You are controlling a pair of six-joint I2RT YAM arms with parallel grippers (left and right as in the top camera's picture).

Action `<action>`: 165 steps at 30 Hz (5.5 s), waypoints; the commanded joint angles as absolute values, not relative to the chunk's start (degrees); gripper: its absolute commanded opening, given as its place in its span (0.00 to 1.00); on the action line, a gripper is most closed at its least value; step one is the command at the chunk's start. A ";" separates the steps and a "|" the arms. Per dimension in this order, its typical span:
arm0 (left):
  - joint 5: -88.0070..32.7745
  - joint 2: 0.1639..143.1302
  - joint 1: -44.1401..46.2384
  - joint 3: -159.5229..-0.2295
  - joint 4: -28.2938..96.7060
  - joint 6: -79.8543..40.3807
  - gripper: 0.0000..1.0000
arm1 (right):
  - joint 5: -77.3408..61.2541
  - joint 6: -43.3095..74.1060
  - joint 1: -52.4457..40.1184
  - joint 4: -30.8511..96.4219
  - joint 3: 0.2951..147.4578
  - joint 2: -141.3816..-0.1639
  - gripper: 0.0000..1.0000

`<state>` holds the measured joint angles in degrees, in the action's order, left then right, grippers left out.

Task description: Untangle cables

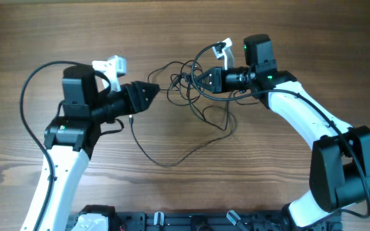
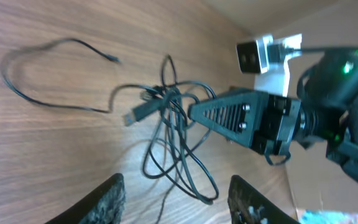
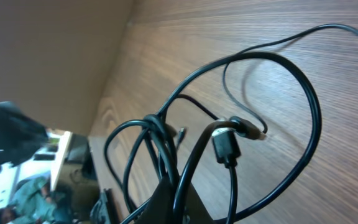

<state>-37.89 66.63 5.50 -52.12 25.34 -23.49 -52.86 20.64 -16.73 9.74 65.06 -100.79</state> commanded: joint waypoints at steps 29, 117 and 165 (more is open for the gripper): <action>-7.84 76.38 -28.08 -52.51 33.93 -28.80 0.04 | -23.75 20.99 17.52 35.86 65.41 -99.09 0.04; 8.47 81.78 12.97 -68.38 13.80 -5.63 0.04 | -33.28 10.52 13.78 41.34 67.83 -83.31 1.00; -35.51 87.29 0.78 -72.86 24.97 -20.78 1.00 | -8.80 28.49 5.34 48.56 66.63 -81.80 1.00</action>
